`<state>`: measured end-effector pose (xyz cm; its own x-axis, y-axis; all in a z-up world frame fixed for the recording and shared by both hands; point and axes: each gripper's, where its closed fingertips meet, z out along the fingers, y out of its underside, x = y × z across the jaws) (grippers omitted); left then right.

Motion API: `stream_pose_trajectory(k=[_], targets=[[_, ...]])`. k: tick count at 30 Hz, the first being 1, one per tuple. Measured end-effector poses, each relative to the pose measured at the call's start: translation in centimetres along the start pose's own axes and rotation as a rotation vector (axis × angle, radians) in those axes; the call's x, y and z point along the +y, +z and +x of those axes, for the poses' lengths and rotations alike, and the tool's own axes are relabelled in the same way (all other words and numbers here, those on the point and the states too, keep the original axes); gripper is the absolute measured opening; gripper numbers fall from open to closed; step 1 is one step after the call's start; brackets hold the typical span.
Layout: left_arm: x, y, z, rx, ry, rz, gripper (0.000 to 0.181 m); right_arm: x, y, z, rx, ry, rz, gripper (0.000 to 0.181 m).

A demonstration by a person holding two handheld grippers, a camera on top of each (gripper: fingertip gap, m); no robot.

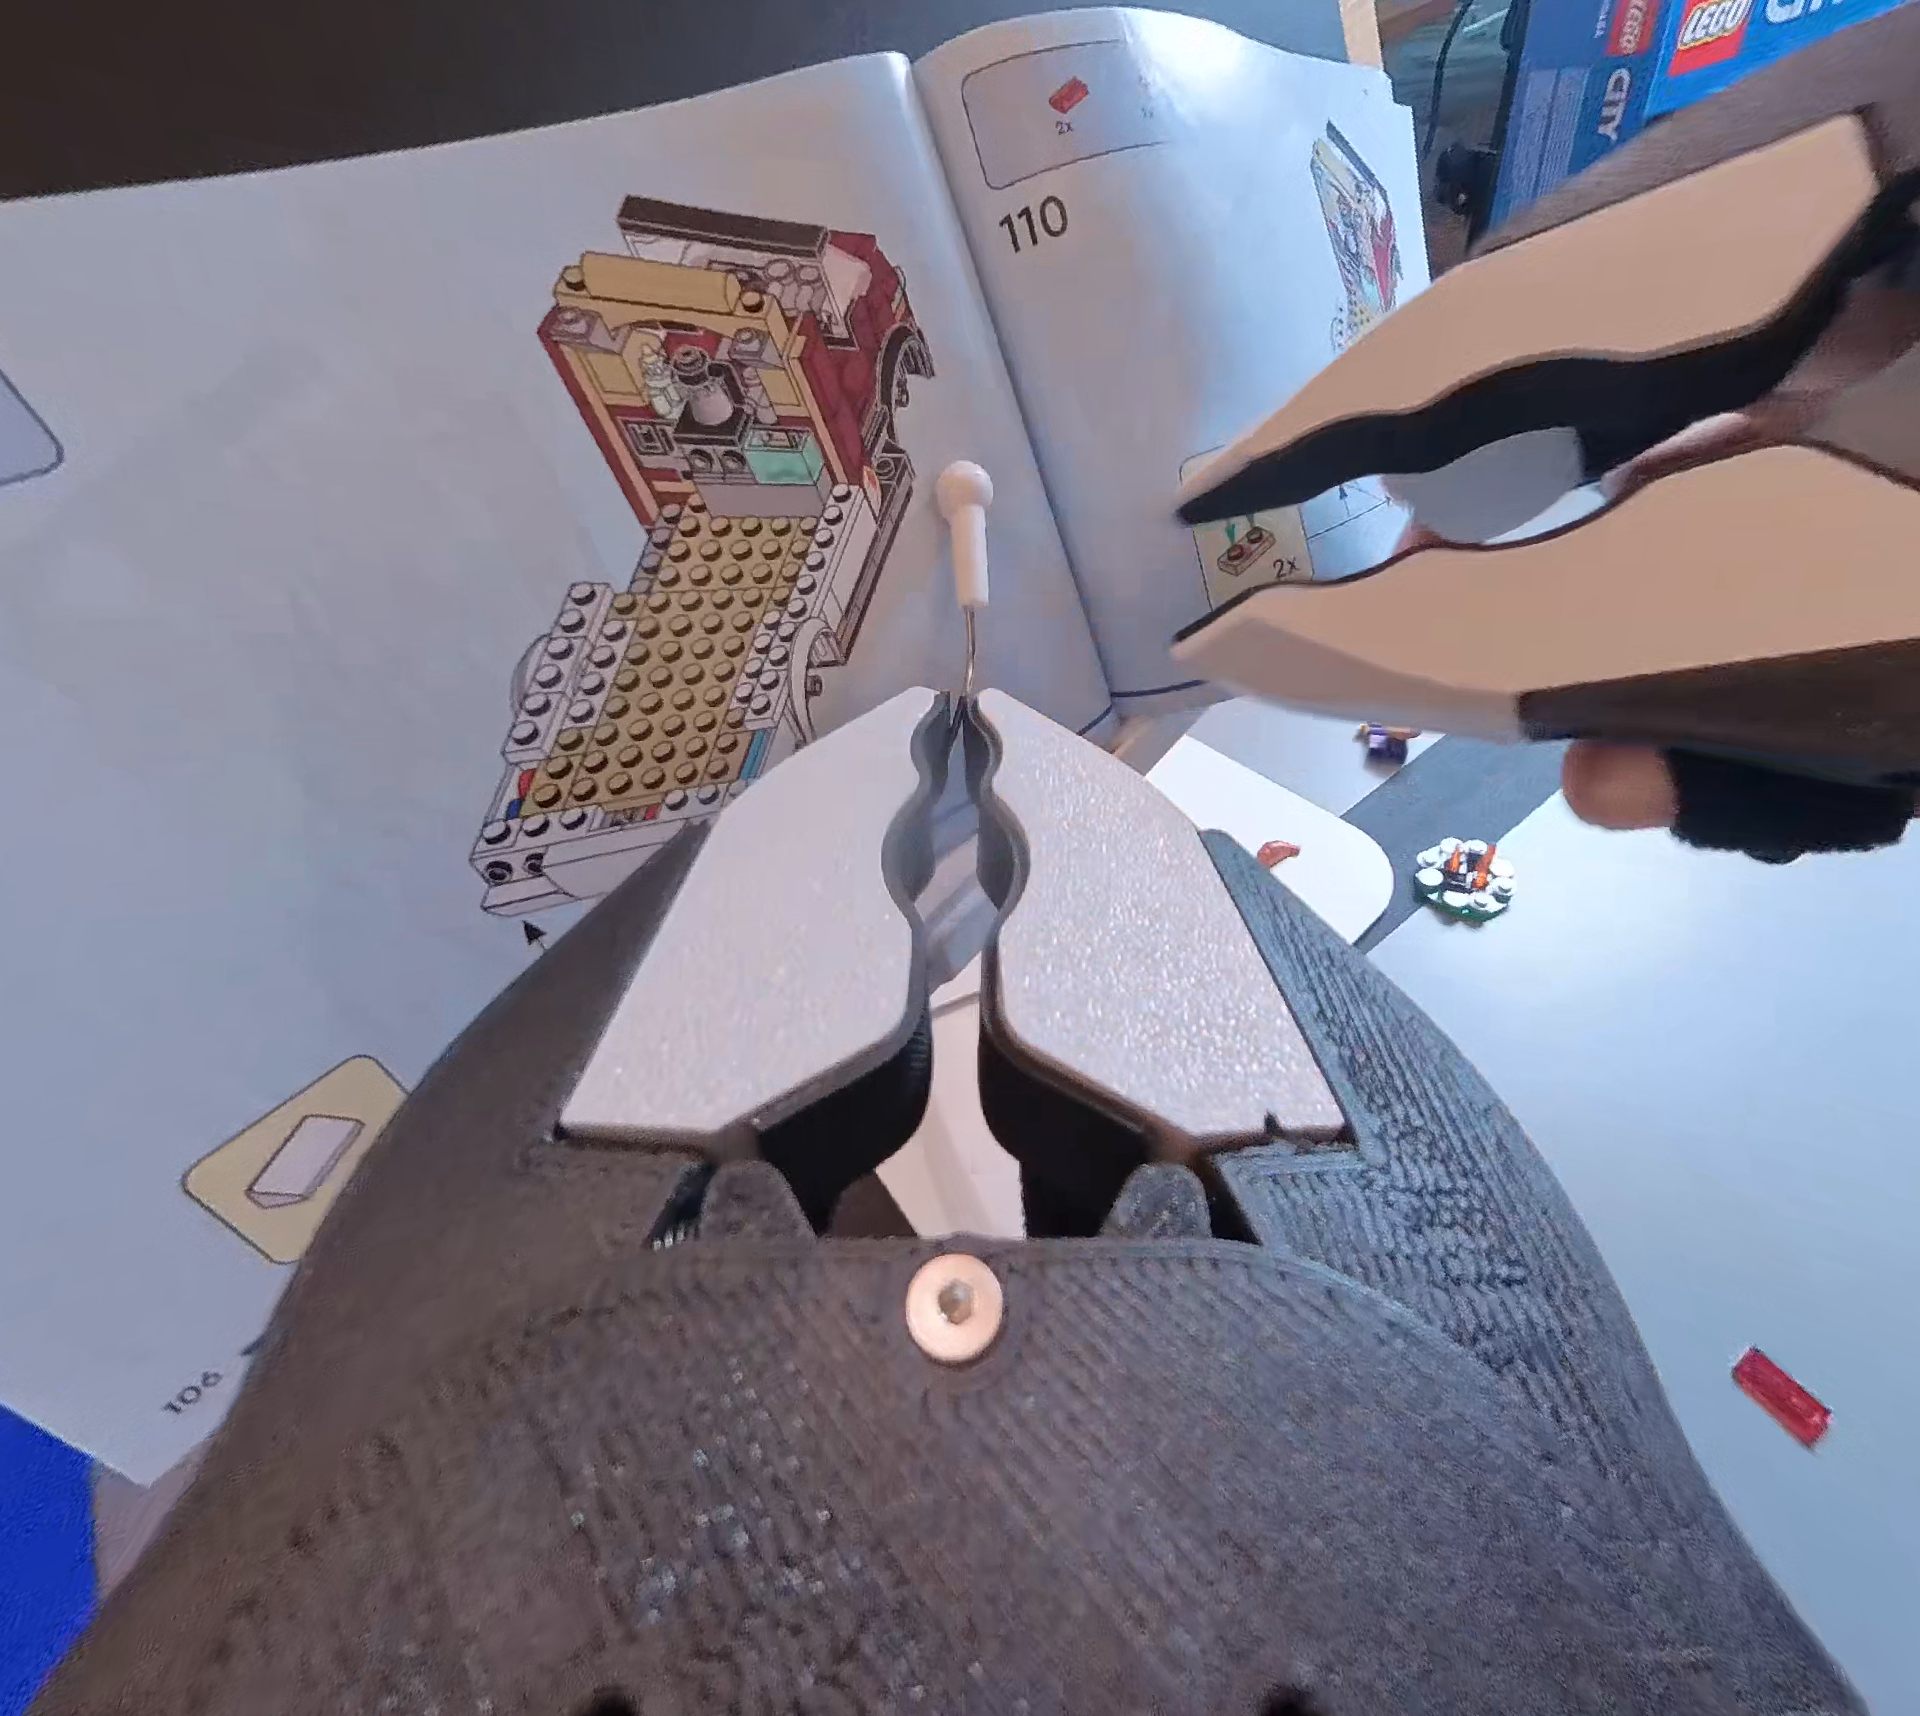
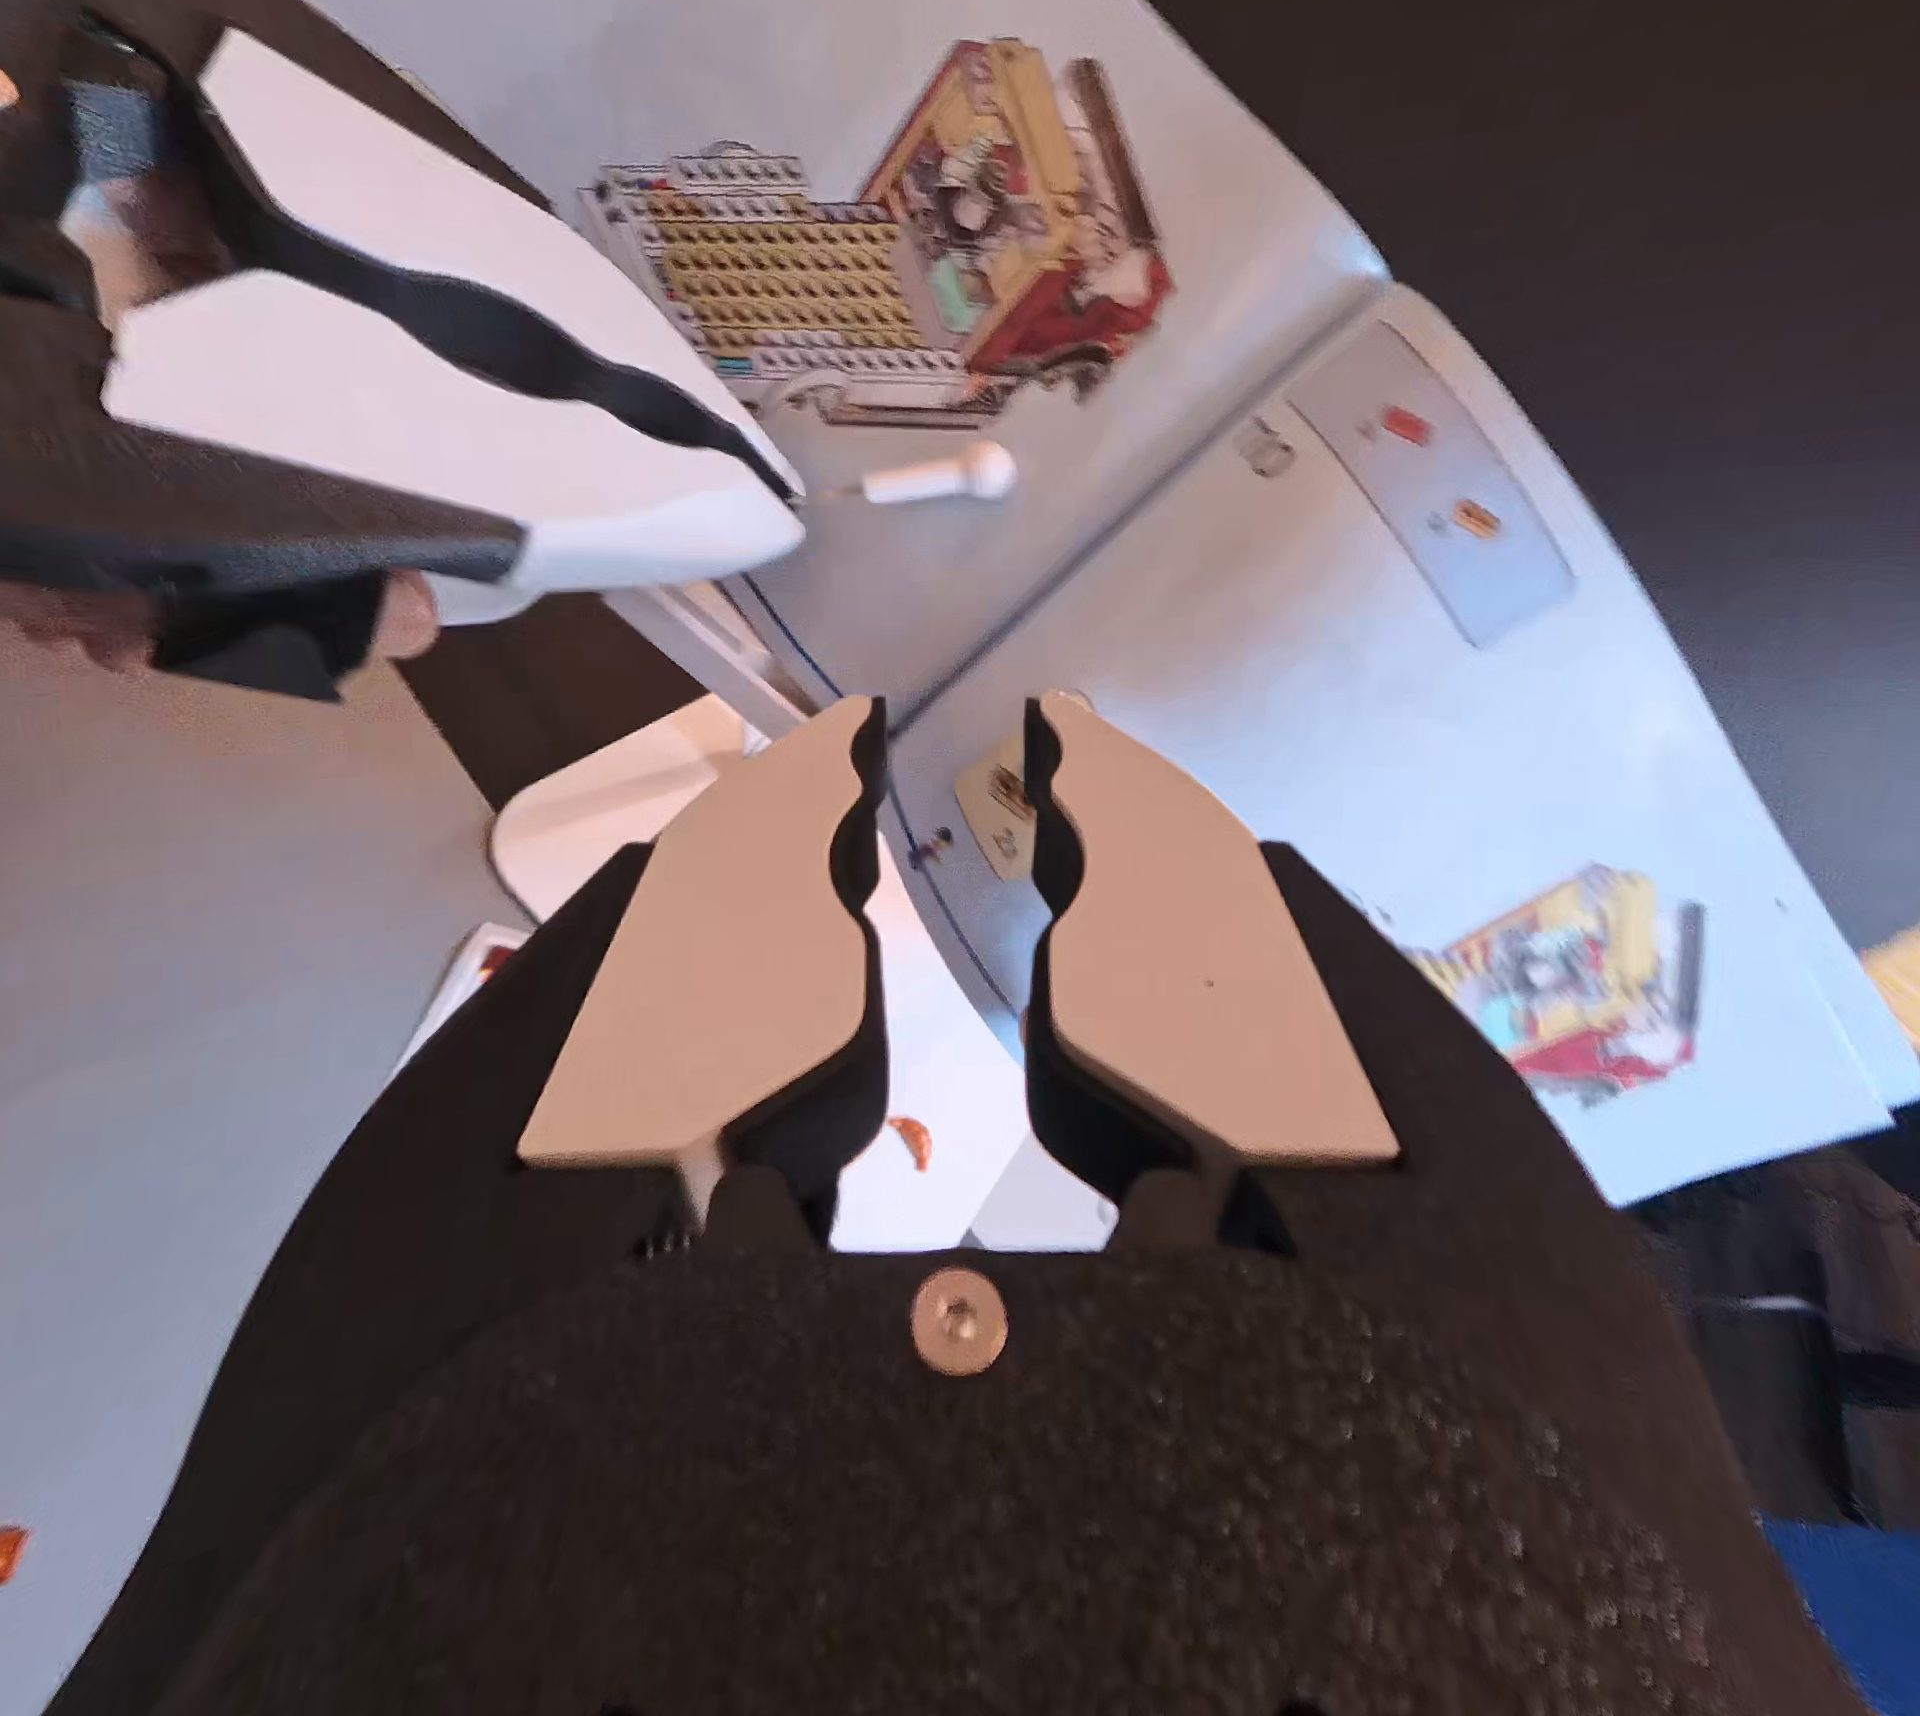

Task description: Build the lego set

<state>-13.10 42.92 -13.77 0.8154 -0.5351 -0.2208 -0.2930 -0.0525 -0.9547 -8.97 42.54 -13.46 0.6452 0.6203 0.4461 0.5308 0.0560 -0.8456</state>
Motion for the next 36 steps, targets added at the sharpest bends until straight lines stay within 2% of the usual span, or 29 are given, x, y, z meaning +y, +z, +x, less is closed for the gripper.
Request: stream_pose_trajectory(k=[4,9,12,16,20,24,28,33,36], targets=[[0.0,0.0,0.0,0.017,-0.074,0.017,0.003,2.0,-1.6,3.0,0.137,0.027,0.01,0.032],[0.1,0.0,-0.1,-0.013,-0.071,0.024,0.003,5.0,-2.2,5.1,0.259,0.093,-0.069,0.061],[0.1,0.0,-0.1,-0.018,-0.078,0.03,0.003,6.1,-2.6,5.9,0.241,0.332,-0.033,0.082],[0.1,-0.1,0.0,-0.022,-0.084,0.032,0.003,8.3,-2.9,9.1,0.221,0.666,0.022,0.095],[0.1,-0.1,-0.1,-0.015,-0.094,0.037,0.003,9.5,-1.8,11.4,0.104,0.794,0.095,0.1],[0.1,-0.1,-0.1,-0.011,-0.097,0.044,0.003,9.0,-1.2,11.8,-0.026,0.766,0.155,0.079],[0.1,-0.1,-0.1,-0.007,-0.09,0.042,0.003,9.1,-2.3,14.3,0.028,0.732,0.205,0.034],[0.1,-0.1,-0.1,-0.002,-0.1,0.05,0.003,9.0,-3.1,15.4,0.077,0.541,0.116,0.011],[0.1,0.0,-0.1,-0.013,-0.094,0.052,0.003,6.9,-3.8,15.5,0.09,0.461,0.152,0.004]])
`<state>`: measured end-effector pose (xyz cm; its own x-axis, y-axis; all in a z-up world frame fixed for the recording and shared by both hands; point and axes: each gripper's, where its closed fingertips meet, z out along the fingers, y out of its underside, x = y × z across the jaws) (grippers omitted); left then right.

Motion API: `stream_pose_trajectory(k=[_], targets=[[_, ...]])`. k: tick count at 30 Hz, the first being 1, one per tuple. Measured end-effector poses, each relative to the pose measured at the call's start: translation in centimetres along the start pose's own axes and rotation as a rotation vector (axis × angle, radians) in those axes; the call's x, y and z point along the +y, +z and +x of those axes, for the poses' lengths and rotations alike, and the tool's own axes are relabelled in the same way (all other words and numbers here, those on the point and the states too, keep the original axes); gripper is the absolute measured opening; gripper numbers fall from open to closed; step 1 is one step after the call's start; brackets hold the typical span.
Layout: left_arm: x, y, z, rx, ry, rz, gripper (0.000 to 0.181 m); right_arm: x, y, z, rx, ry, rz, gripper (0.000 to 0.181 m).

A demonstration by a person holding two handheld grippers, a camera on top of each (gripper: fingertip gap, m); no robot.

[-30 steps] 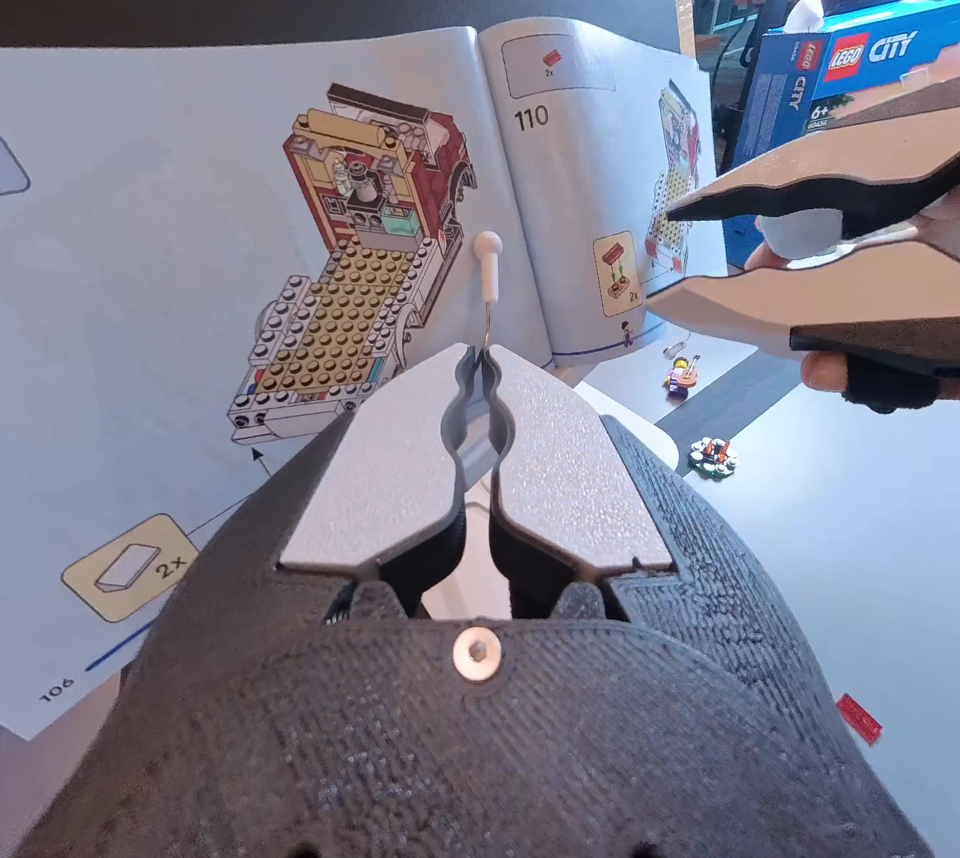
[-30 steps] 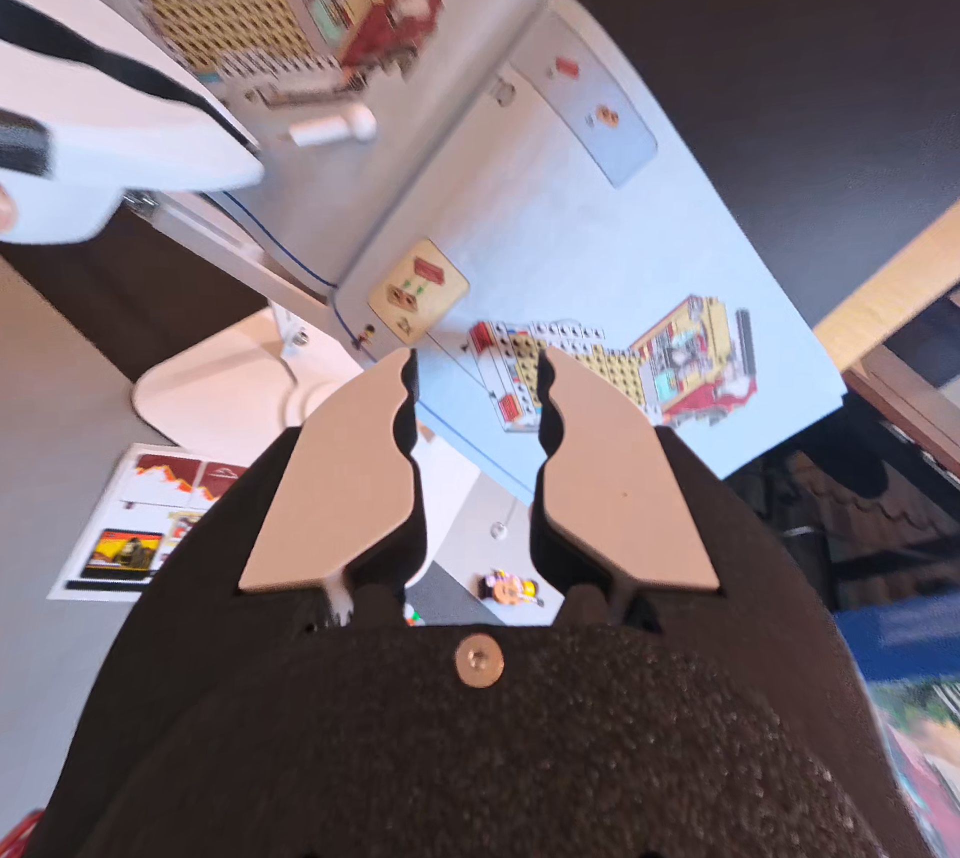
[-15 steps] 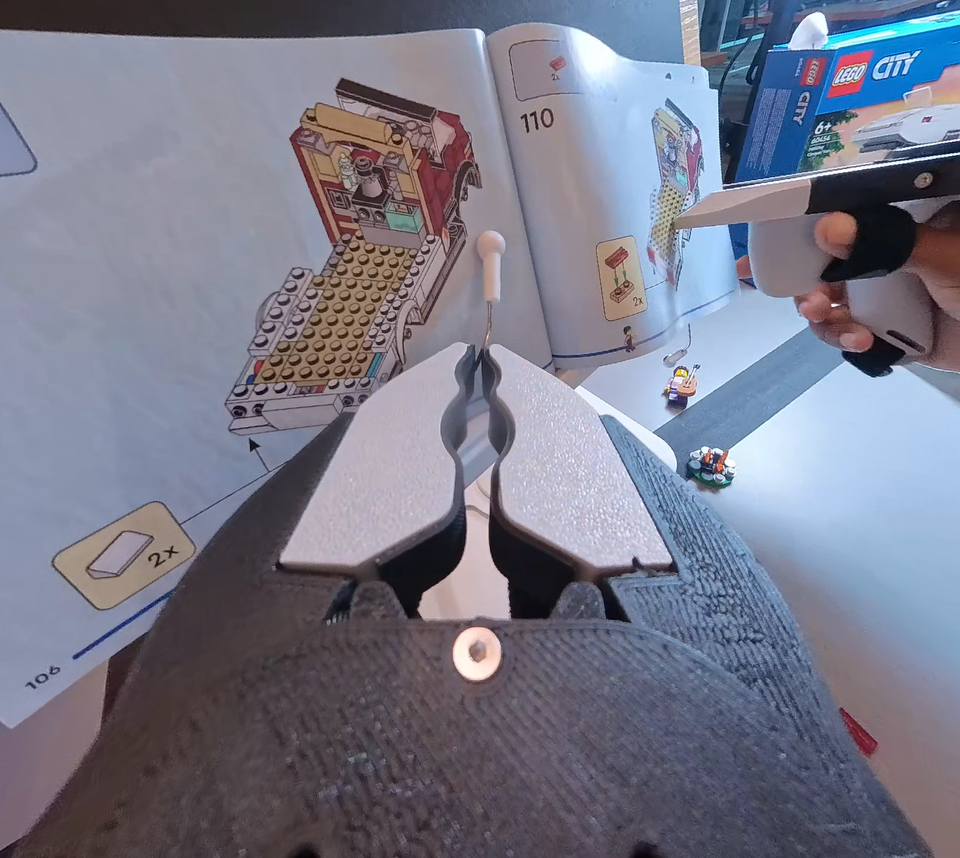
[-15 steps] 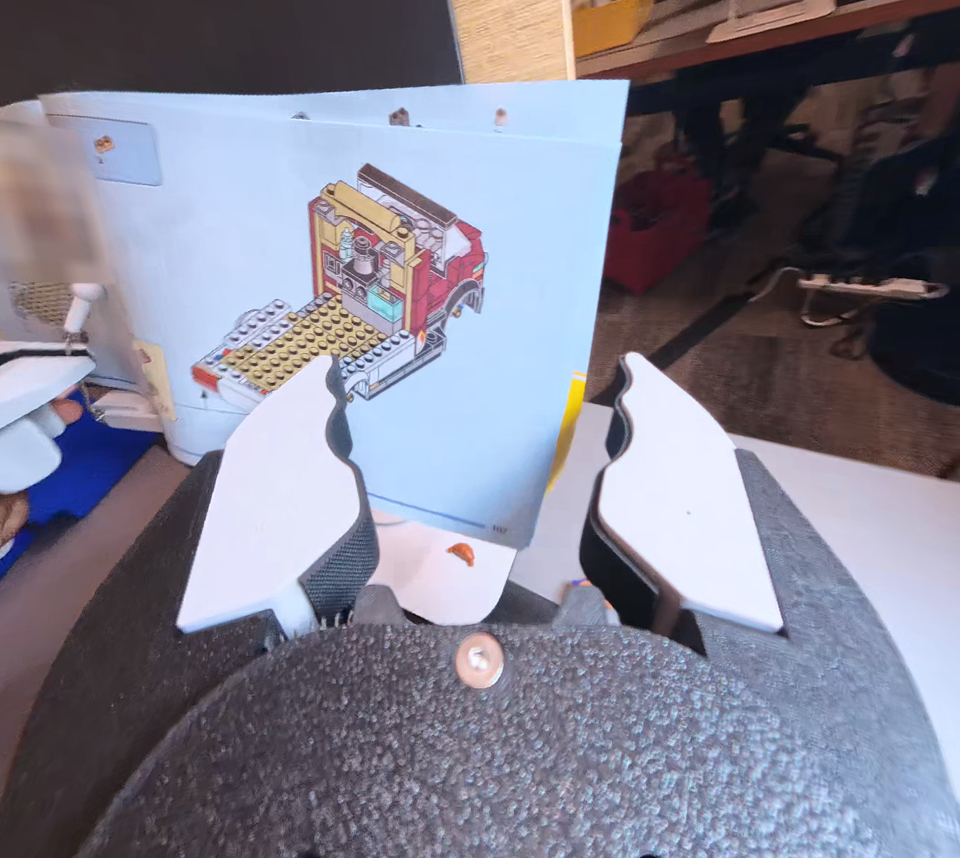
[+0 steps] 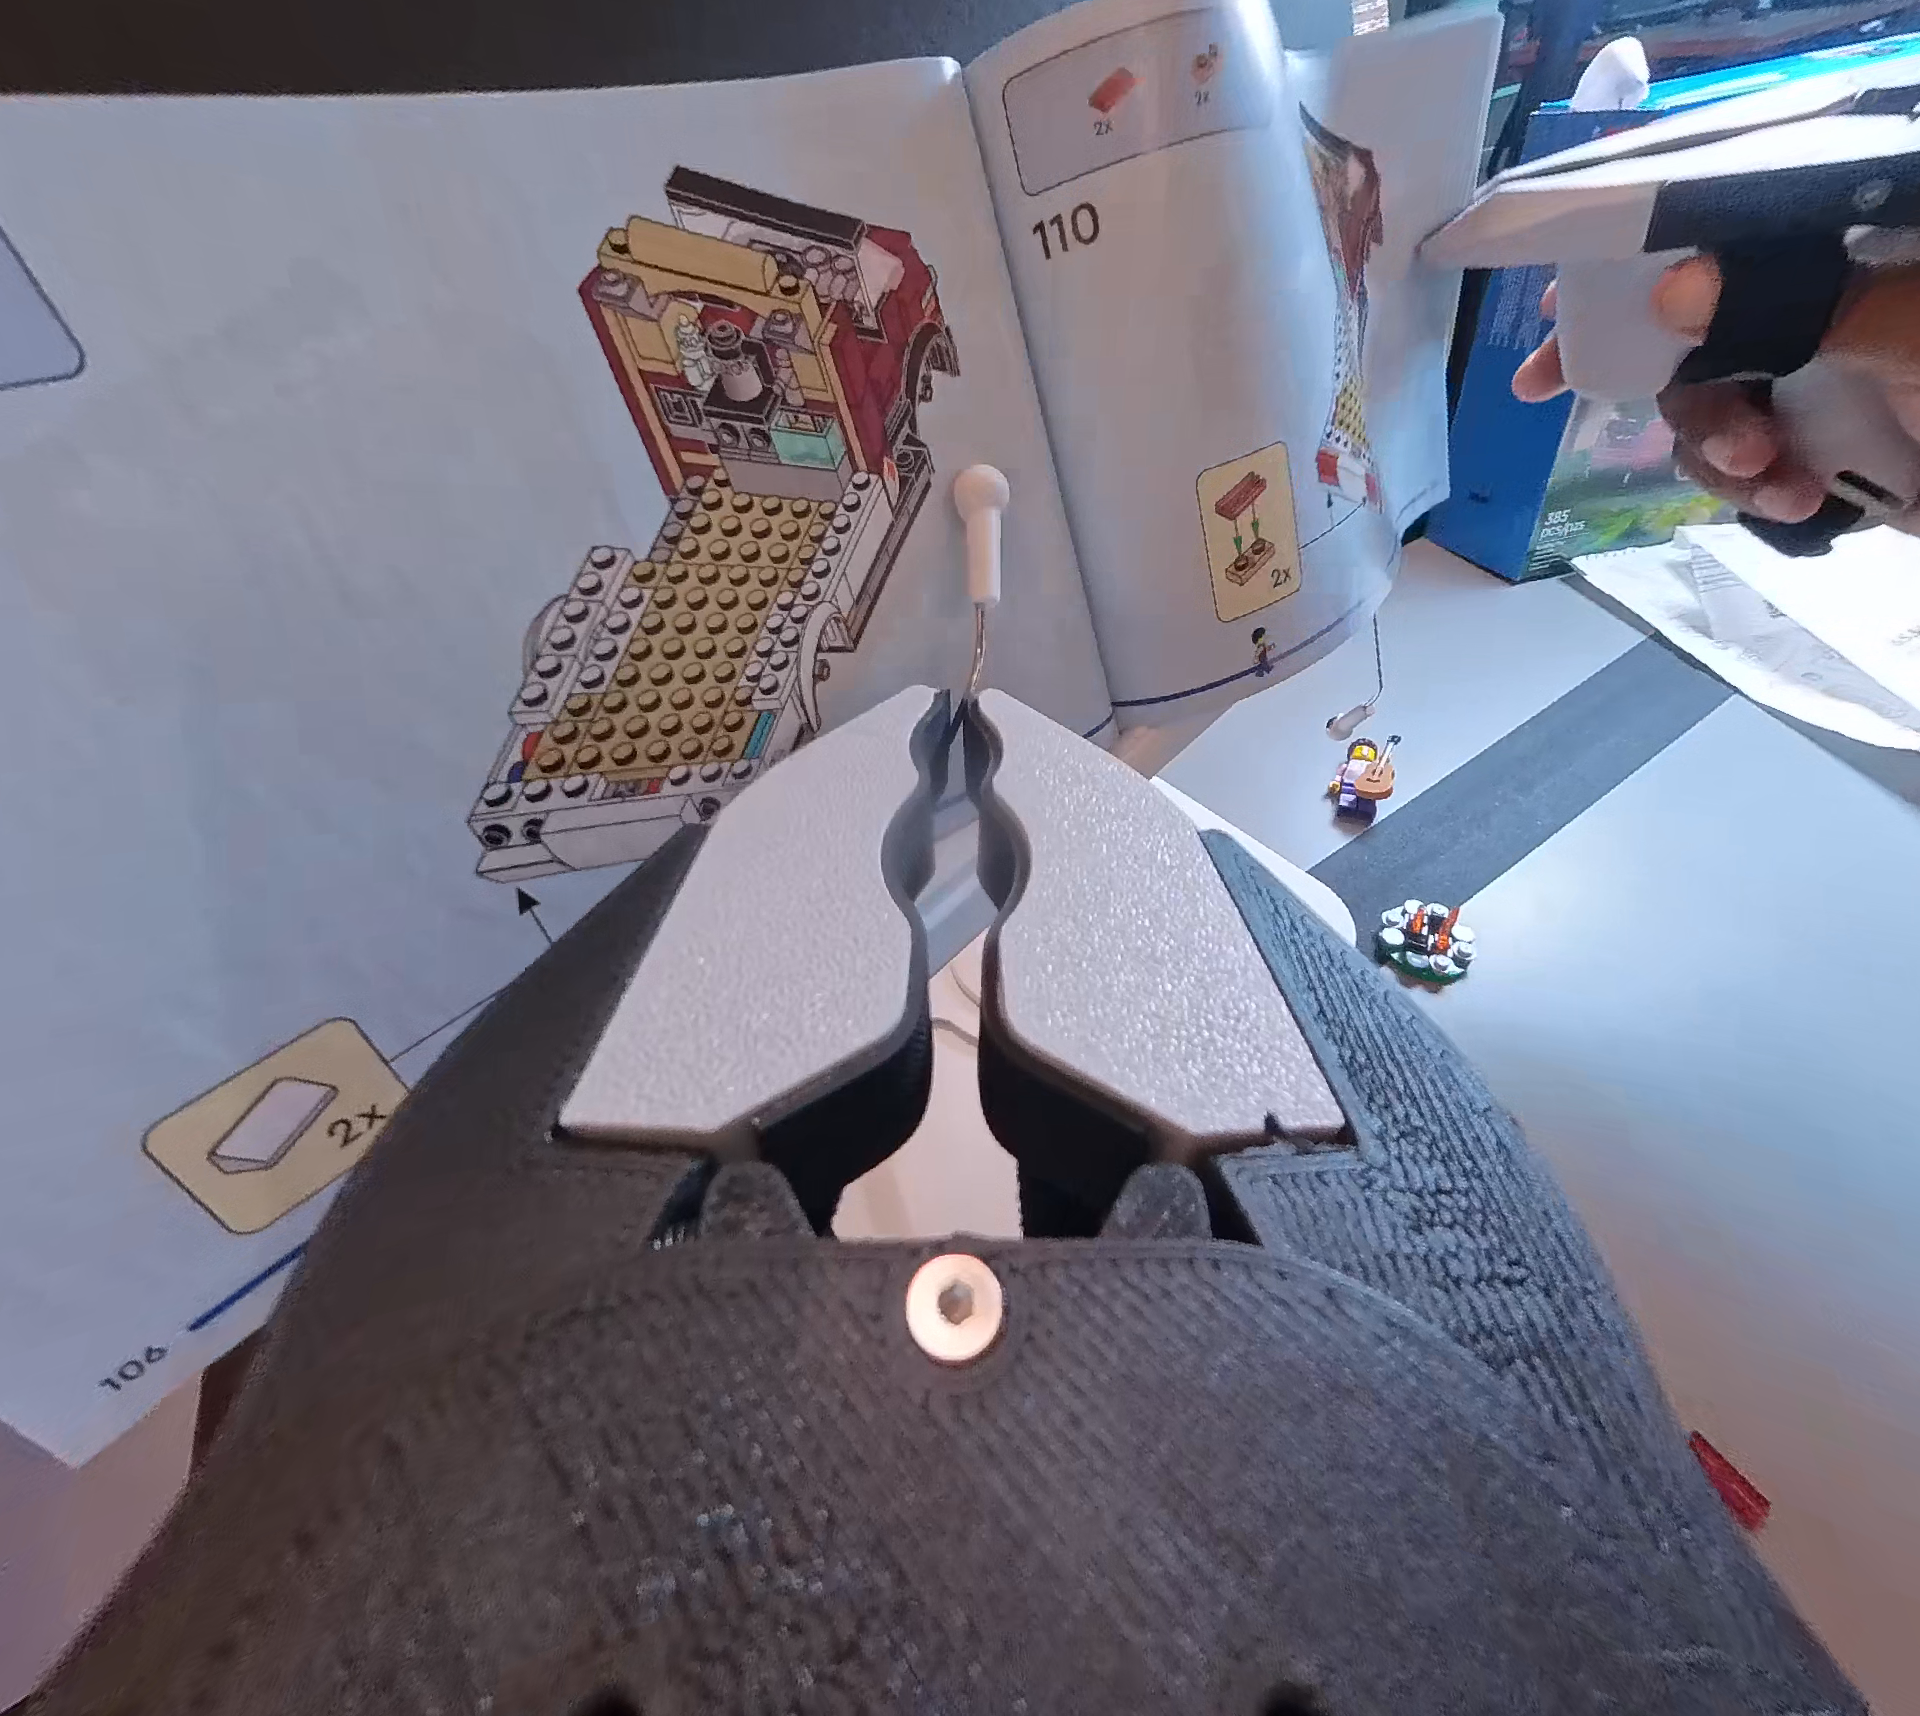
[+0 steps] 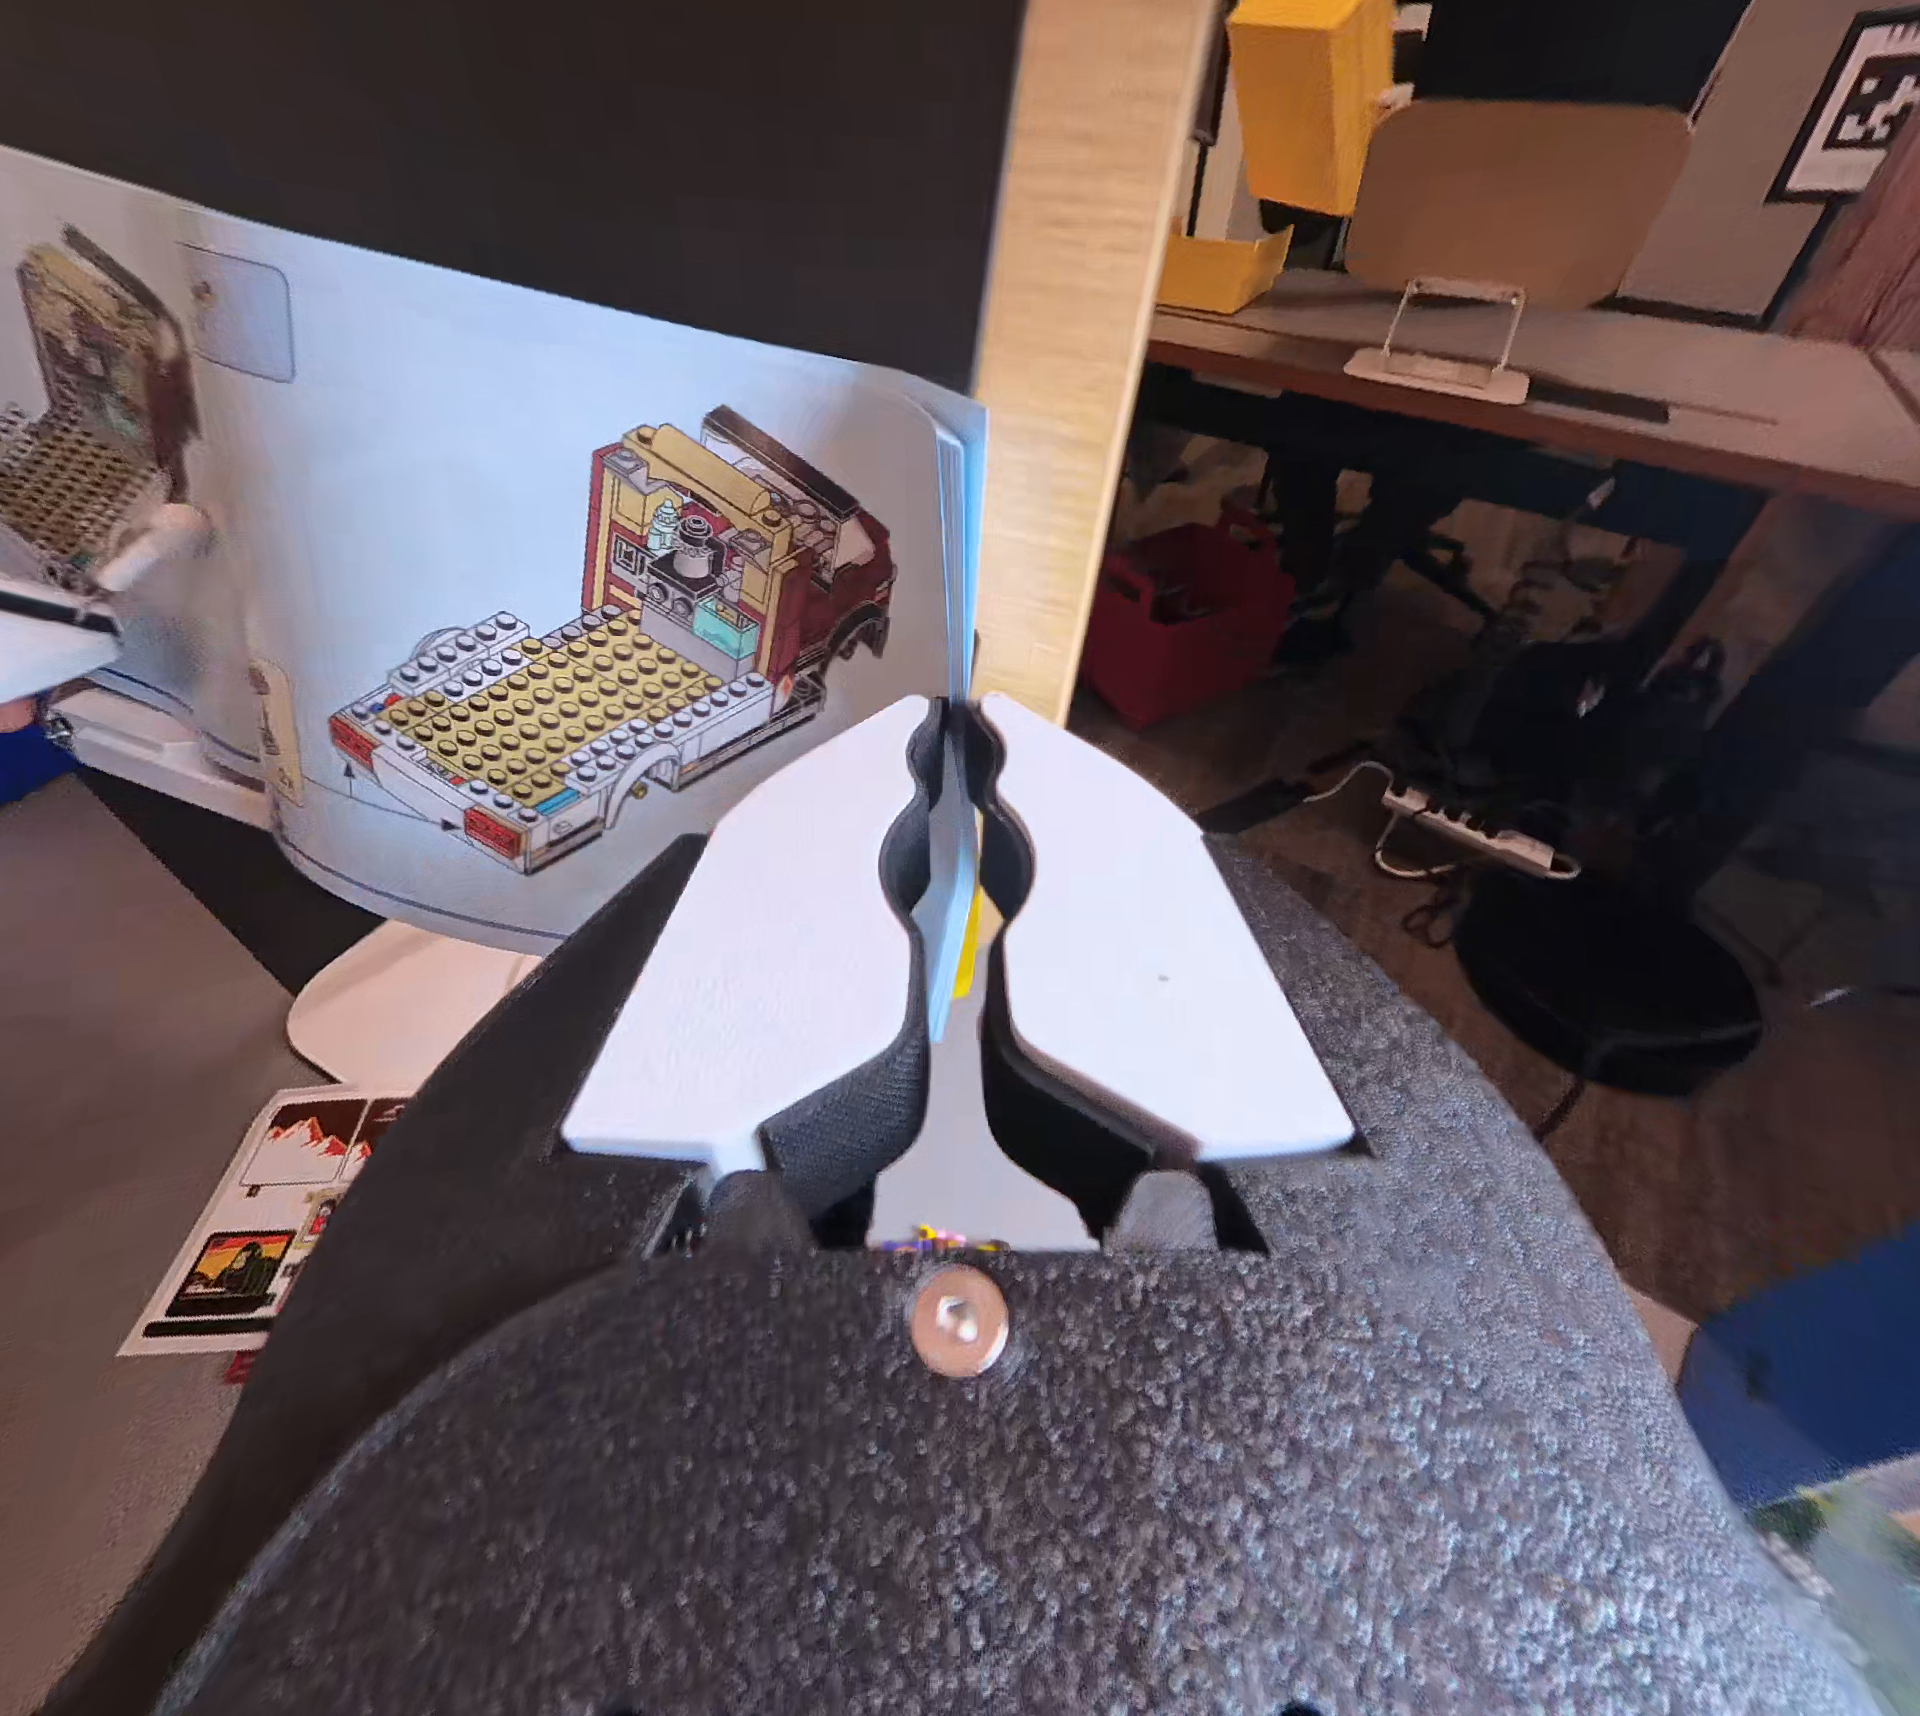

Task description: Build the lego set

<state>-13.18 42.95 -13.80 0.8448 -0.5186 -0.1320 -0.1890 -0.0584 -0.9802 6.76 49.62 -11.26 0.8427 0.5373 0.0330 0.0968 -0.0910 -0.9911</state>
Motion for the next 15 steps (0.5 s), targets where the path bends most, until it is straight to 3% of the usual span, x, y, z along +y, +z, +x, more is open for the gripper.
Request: stream_pose_trajectory(k=[9,15], targets=[[0.1,-0.4,0.0,-0.026,0.08,-0.009,0.003,-3.9,1.2,0.9,0.101,-0.144,-0.004,0.004],[0.5,-0.6,0.5,-0.057,0.226,-0.032,0.014,-2.2,1.1,1.1,0.115,-0.12,-0.006,0.011]])
